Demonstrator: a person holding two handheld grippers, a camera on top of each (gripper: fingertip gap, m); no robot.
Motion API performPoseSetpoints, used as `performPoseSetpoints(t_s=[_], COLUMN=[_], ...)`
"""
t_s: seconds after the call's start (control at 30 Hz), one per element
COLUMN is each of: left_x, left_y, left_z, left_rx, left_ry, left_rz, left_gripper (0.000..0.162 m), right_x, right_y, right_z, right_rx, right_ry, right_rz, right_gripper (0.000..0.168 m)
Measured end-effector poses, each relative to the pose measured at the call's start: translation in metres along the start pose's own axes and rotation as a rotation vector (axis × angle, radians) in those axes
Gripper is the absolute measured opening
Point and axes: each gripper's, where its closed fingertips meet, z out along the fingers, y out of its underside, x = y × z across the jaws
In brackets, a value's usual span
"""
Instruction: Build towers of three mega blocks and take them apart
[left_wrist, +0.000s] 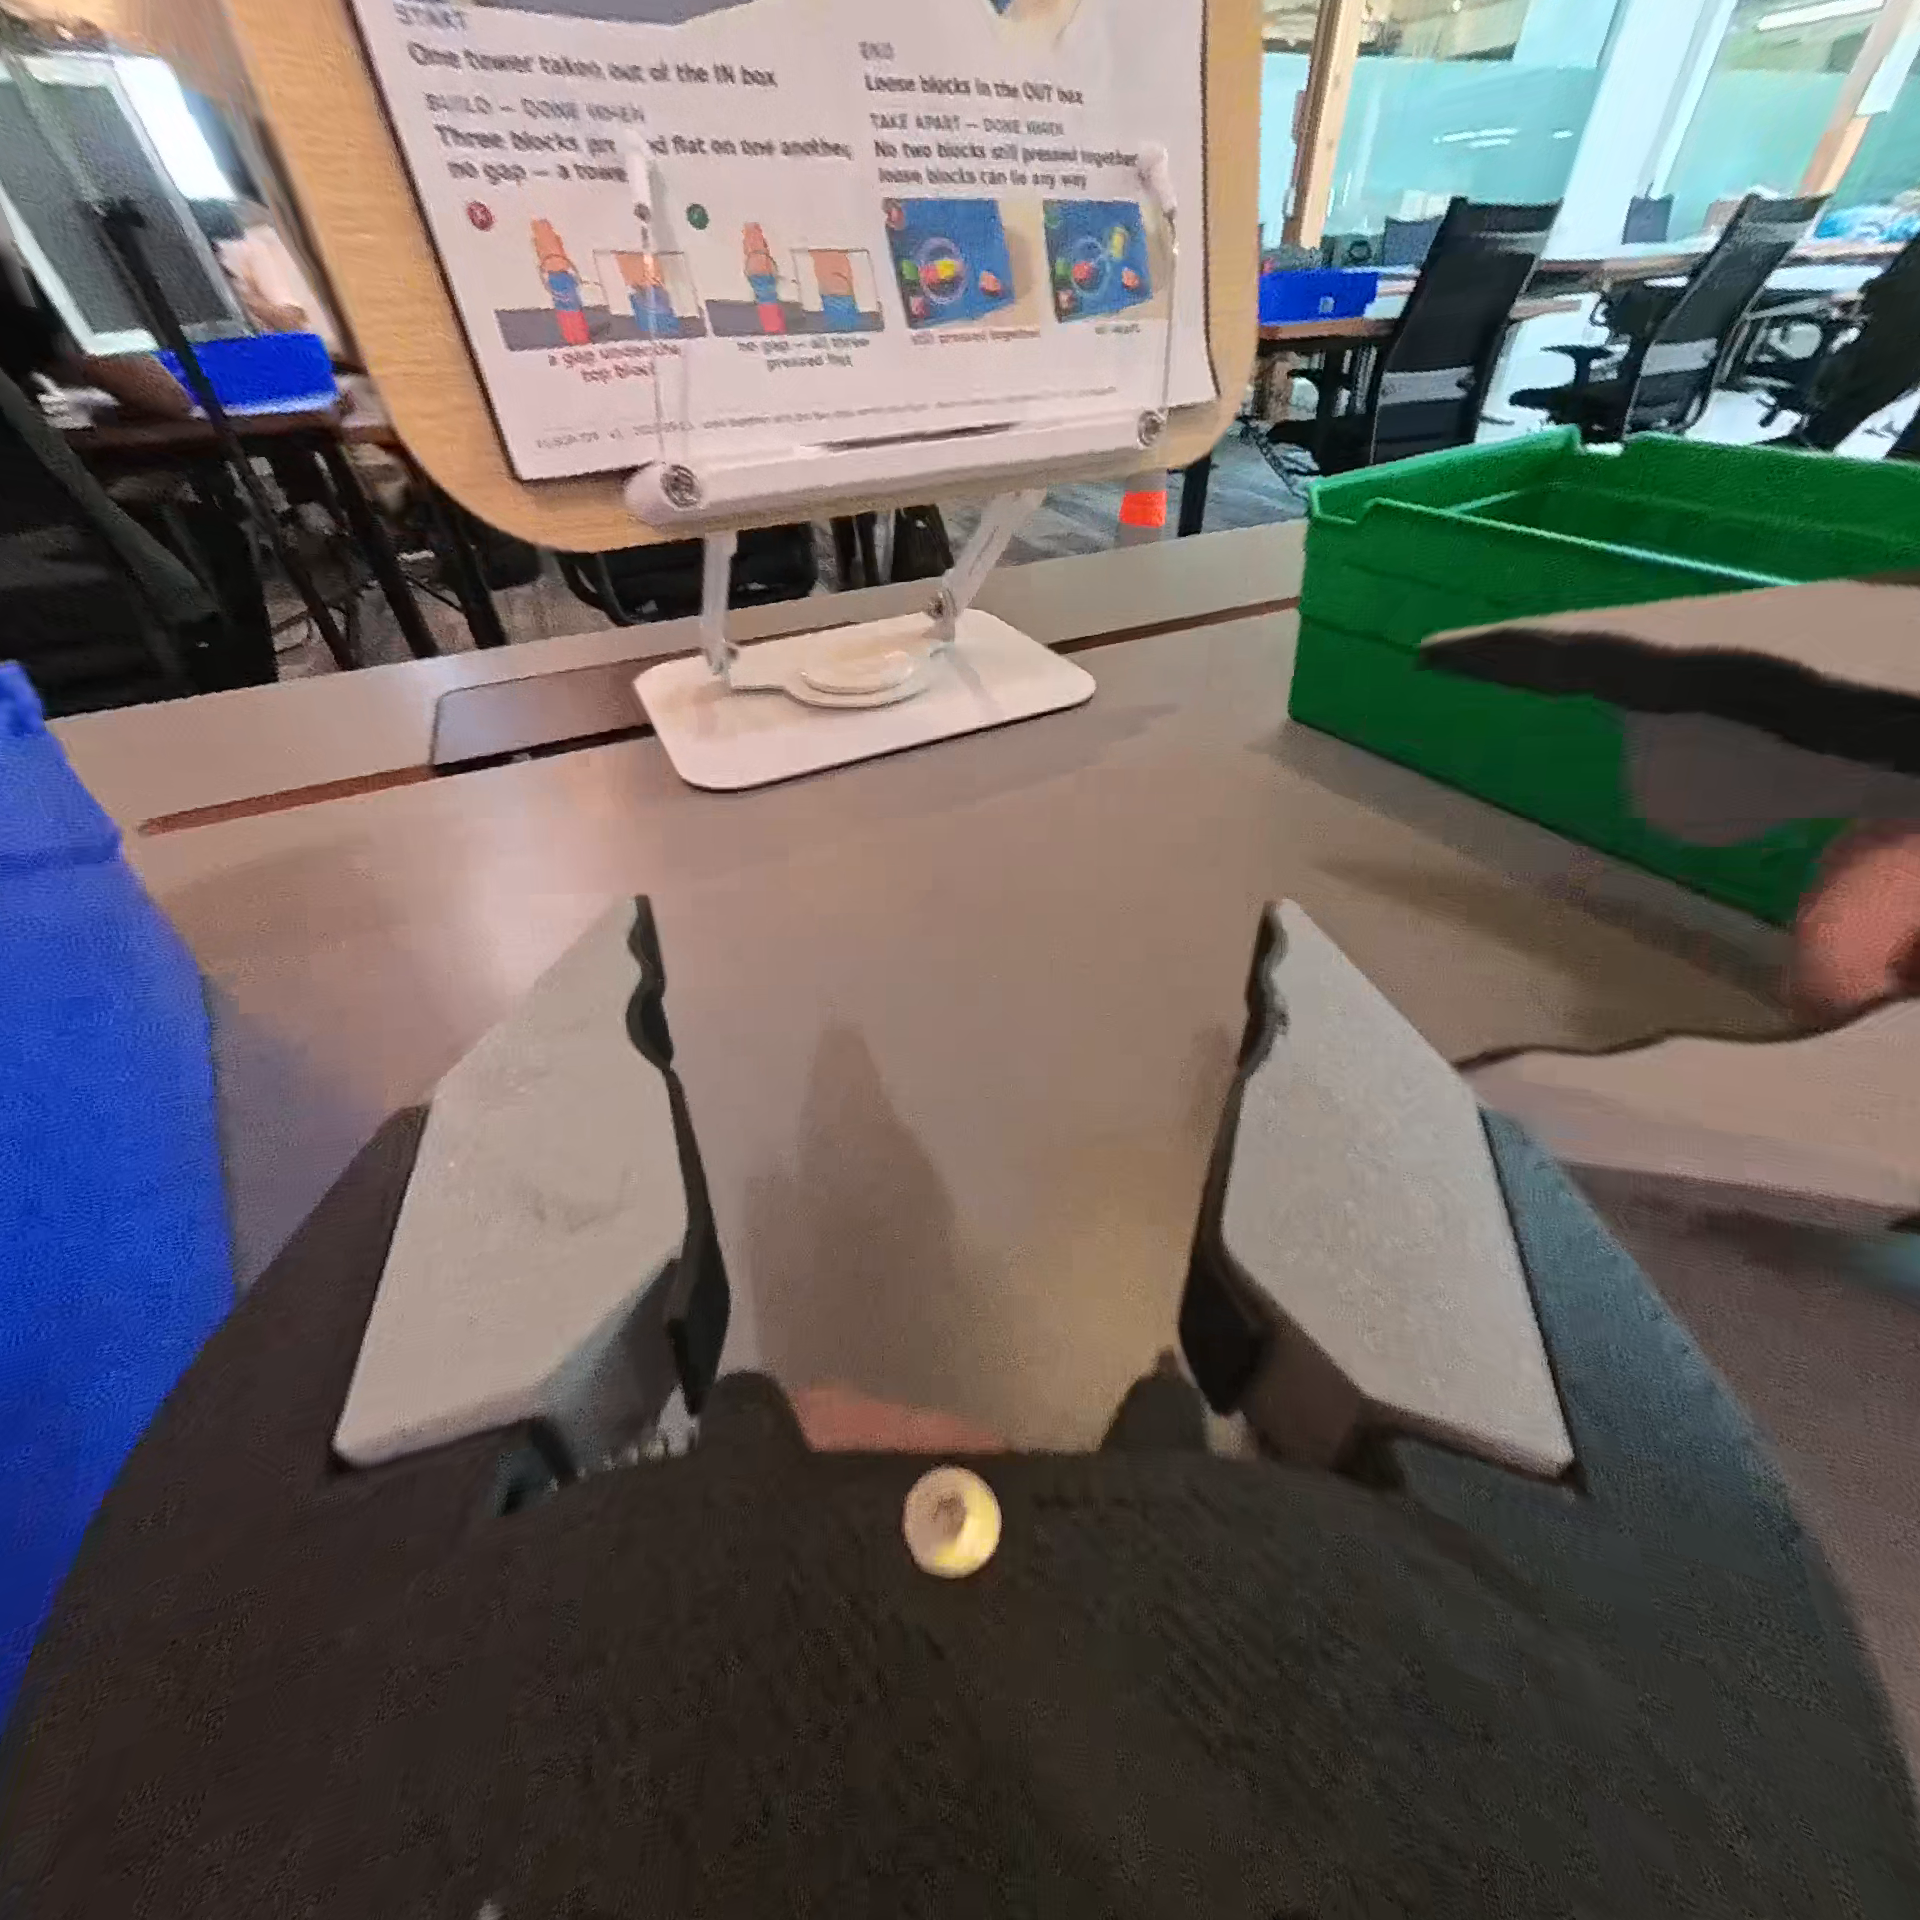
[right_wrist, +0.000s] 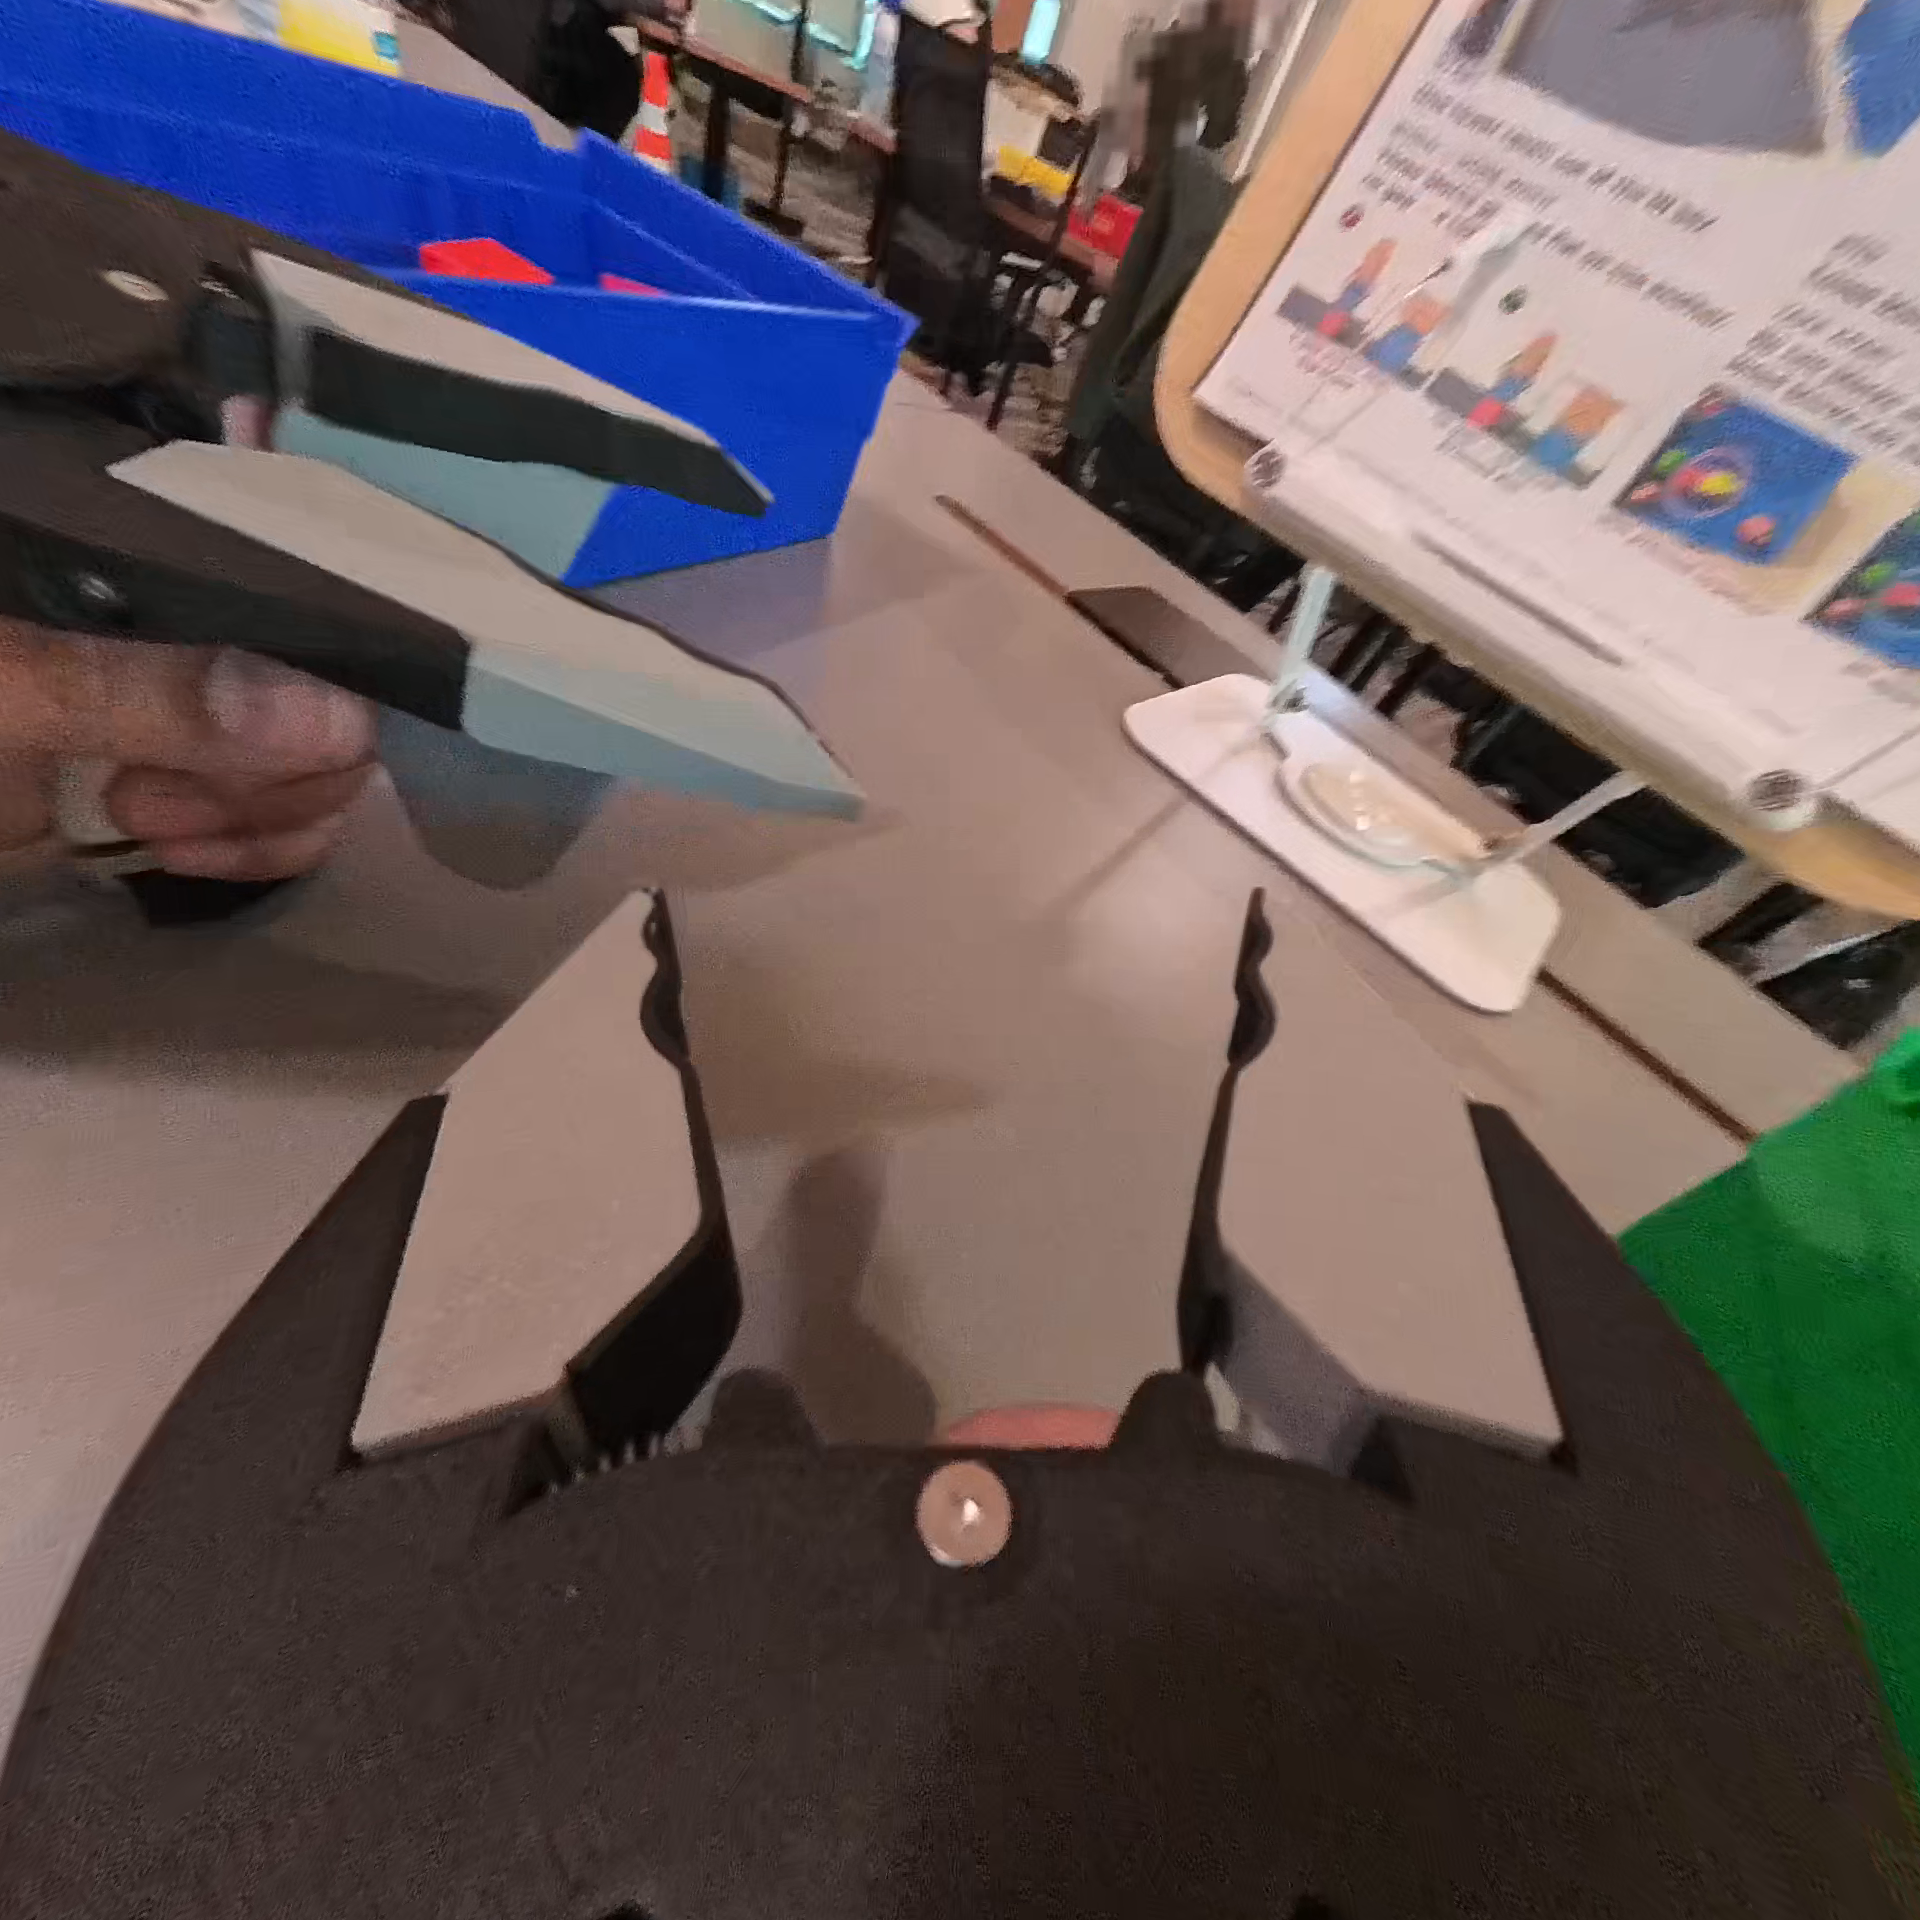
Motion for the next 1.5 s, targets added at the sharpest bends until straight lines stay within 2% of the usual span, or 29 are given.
performPoseSetpoints(t_s=[0.07, 0.1, 0.13, 0.2, 0.23, 0.3, 0.33, 0.4, 0.47, 0.6, 0.77, 0.83, 0.93, 1.03, 1.2, 1.5], left_x=[-0.009, -0.008, -0.001, 0.02, 0.026, 0.034, 0.036, 0.034, 0.029, 0.005, -0.01, -0.008, 0.001, -0.01, -0.029, -0.072], left_y=[-0.011, -0.016, -0.017, -0.01, -0.009, -0.016, -0.019, -0.019, -0.011, -0.007, -0.001, 0.003, -0.001, 0.003, 0.008, 0.01], left_z=[-0.008, -0.013, -0.014, -0.011, -0.011, -0.016, -0.016, -0.007, 0.011, 0.052, 0.088, 0.083, 0.067, 0.065, 0.055, 0.027], left_rx=[0.07, 0.107, 0.126, 0.088, 0.083, 0.137, 0.162, 0.148, 0.066, -0.026, -0.088, -0.112, -0.063, -0.087, -0.103, -0.075], left_ry=[-0.072, -0.091, -0.073, -0.02, -0.024, -0.031, -0.036, -0.053, -0.054, -0.109, -0.071, -0.058, -0.015, -0.01, 0.049, -0.013], left_rz=[-0.006, -0.026, -0.043, -0.017, -0.001, 0.024, 0.038, 0.061, 0.081, 0.163, 0.171, 0.151, 0.163, 0.172, 0.065, -0.064], left_gripper=[0.11, 0.107, 0.104, 0.102, 0.102, 0.093, 0.086, 0.085, 0.091, 0.092, 0.089, 0.09, 0.083, 0.086, 0.085, 0.08], right_x=[0.025, 0.03, 0.028, 0.005, -0.006, -0.008, -0.008, -0.007, -0.006, 0.006, 0.016, 0.021, 0.021, 0.019, 0.019, 0.023], right_y=[-0.02, -0.032, -0.039, -0.033, -0.023, -0.011, -0.01, -0.009, -0.008, -0.003, 0.001, 0.003, 0.0, 0.003, 0.003, 0.008], right_z=[-0.016, -0.027, -0.038, -0.042, -0.039, -0.038, -0.04, -0.042, -0.039, -0.024, -0.006, -0.007, -0.012, -0.009, -0.011, -0.019], right_rx=[0.102, 0.168, 0.228, 0.234, 0.184, 0.133, 0.13, 0.132, 0.131, 0.119, 0.096, 0.089, 0.118, 0.096, 0.095, 0.065], right_ry=[0.165, 0.213, 0.222, 0.103, 0.038, 0.044, 0.049, 0.045, 0.024, 0.022, -0.027, -0.033, -0.057, -0.067, -0.071, -0.001], right_rz=[-0.075, -0.096, -0.102, -0.088, -0.075, -0.055, -0.065, -0.07, -0.042, -0.031, 0.019, 0.083, 0.137, 0.138, 0.162, 0.13], right_gripper=[0.112, 0.109, 0.1, 0.061, 0.057, 0.079, 0.081, 0.08, 0.079, 0.08, 0.083, 0.092, 0.084, 0.085, 0.085, 0.086])
